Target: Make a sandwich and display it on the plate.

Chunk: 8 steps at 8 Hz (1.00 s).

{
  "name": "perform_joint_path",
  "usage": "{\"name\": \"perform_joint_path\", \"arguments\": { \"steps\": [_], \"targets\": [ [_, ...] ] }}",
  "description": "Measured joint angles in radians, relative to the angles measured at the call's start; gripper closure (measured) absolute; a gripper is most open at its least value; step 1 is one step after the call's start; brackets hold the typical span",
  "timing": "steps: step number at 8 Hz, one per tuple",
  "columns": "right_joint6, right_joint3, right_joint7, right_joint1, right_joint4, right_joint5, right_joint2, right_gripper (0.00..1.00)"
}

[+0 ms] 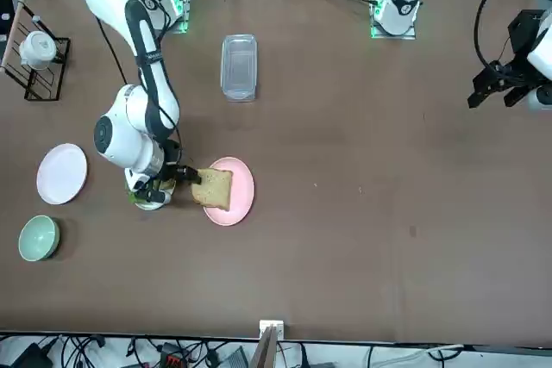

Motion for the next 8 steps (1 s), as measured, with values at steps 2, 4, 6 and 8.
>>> {"name": "perform_joint_path", "arguments": {
  "steps": [2, 4, 6, 8],
  "targets": [
    [0.000, 0.000, -0.006, 0.001, 0.020, 0.030, 0.018, 0.16],
    [0.000, 0.000, -0.006, 0.001, 0.038, 0.040, 0.036, 0.20],
    [0.000, 0.000, -0.008, 0.002, 0.044, 0.041, 0.044, 0.29],
    [0.000, 0.000, -0.009, 0.002, 0.049, 0.042, 0.044, 0.68]
  ]
}}
